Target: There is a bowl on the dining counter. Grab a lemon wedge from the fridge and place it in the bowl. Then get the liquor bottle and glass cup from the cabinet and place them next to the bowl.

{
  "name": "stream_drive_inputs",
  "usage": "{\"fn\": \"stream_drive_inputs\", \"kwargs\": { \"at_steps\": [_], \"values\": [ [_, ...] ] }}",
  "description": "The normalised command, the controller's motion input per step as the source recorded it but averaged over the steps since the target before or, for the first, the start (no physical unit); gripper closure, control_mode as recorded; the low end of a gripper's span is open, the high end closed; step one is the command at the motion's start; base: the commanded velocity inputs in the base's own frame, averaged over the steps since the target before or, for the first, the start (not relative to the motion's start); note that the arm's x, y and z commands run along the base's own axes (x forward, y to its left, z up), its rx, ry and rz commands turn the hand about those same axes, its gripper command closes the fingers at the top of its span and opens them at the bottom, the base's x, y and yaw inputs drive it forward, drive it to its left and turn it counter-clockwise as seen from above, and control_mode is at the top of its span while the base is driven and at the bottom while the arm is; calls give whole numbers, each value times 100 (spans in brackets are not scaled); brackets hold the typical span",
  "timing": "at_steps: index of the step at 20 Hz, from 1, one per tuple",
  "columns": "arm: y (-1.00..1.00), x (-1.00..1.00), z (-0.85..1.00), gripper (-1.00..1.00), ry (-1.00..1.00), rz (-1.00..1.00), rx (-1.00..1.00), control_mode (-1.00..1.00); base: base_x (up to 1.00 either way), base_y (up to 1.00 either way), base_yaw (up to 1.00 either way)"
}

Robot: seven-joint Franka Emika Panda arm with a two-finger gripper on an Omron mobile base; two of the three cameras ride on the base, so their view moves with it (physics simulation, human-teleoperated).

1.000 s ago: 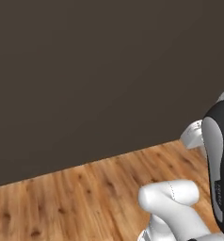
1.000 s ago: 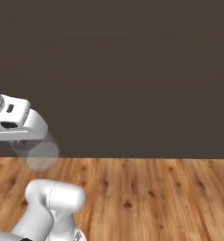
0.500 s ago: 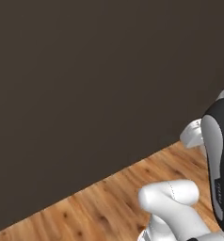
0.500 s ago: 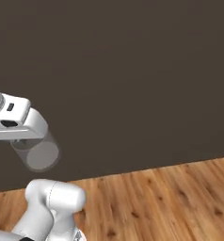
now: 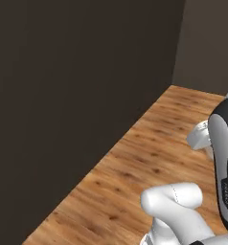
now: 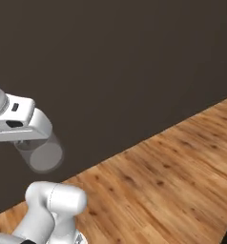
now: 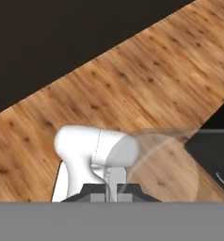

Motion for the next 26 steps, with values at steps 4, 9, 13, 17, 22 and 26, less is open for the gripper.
{"fn": "stream_drive_inputs", "kwargs": {
  "at_steps": [4,9,13,17,22,26],
  "values": [
    [0,0,0,100,0,0,0,100,37,-27,-71],
    [0,0,0,100,0,0,0,100,56,-20,-65],
    [0,0,0,100,0,0,0,100,96,4,-51],
    [0,0,0,100,0,0,0,100,94,45,-40],
    [0,0,0,100,0,0,0,100,100,71,-36],
    [0,0,0,100,0,0,0,100,100,80,-35]
  ]
}}
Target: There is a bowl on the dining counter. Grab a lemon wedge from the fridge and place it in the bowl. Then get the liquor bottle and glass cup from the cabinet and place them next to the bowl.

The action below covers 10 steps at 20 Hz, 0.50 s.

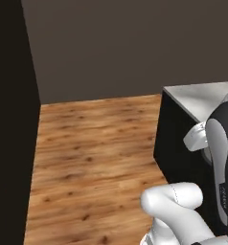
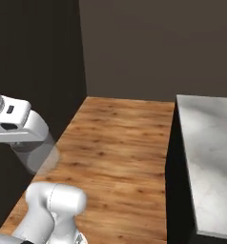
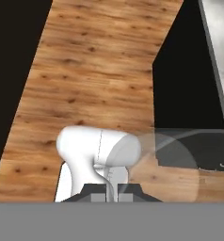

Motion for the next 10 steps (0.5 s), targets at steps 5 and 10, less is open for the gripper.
{"fn": "stream_drive_inputs", "kwargs": {
  "at_steps": [5,10],
  "values": [
    [0,0,0,100,0,0,0,100,100,82,-35],
    [0,0,0,100,0,0,0,100,100,69,-35]
  ]
}}
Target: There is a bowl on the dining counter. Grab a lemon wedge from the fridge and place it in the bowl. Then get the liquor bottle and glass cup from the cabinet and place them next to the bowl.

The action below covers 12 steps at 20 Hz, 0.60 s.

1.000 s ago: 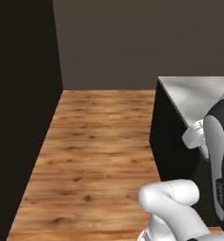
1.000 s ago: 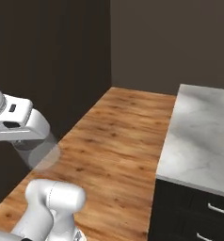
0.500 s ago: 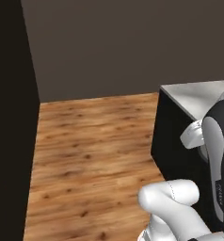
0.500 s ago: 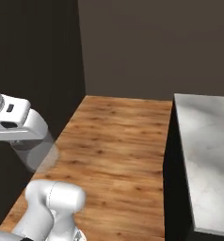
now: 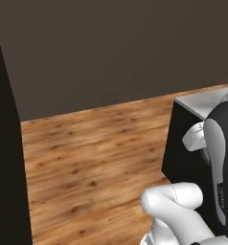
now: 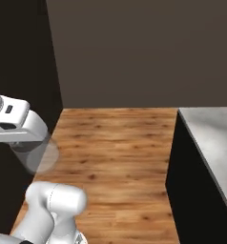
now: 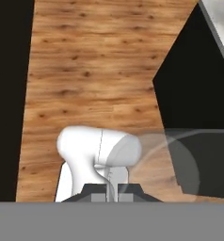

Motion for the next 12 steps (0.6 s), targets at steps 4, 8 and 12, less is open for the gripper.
{"fn": "stream_drive_inputs", "kwargs": {
  "at_steps": [4,8,12],
  "values": [
    [0,0,0,100,0,0,0,100,100,59,-33],
    [0,0,0,100,0,0,0,100,100,53,-31],
    [0,0,0,100,0,0,0,100,100,59,-31]
  ]
}}
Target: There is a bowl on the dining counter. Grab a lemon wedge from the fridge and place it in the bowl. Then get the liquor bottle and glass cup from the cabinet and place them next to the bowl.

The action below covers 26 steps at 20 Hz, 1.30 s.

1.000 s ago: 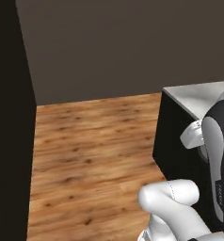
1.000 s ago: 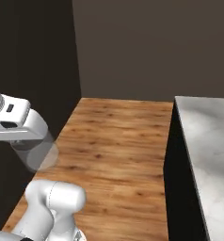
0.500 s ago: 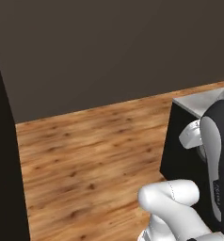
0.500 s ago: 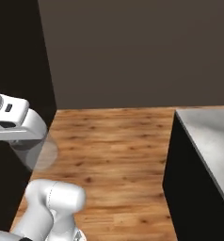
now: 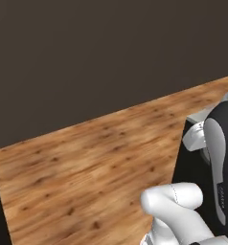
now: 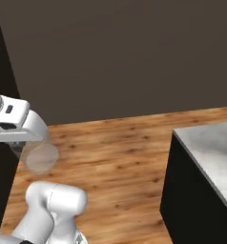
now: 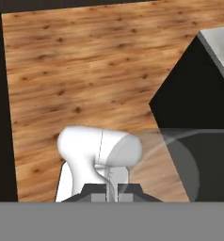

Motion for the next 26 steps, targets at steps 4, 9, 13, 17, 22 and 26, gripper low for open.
{"fn": "stream_drive_inputs", "kwargs": {
  "at_steps": [4,9,13,17,22,26],
  "values": [
    [0,0,0,100,0,0,0,100,100,68,-31],
    [0,0,0,100,0,0,0,100,100,62,-35],
    [0,0,0,100,0,0,0,100,100,58,-39],
    [0,0,0,100,0,0,0,100,100,52,-41],
    [0,0,0,100,0,0,0,100,100,45,-43],
    [0,0,0,100,0,0,0,100,100,44,-44]
  ]
}}
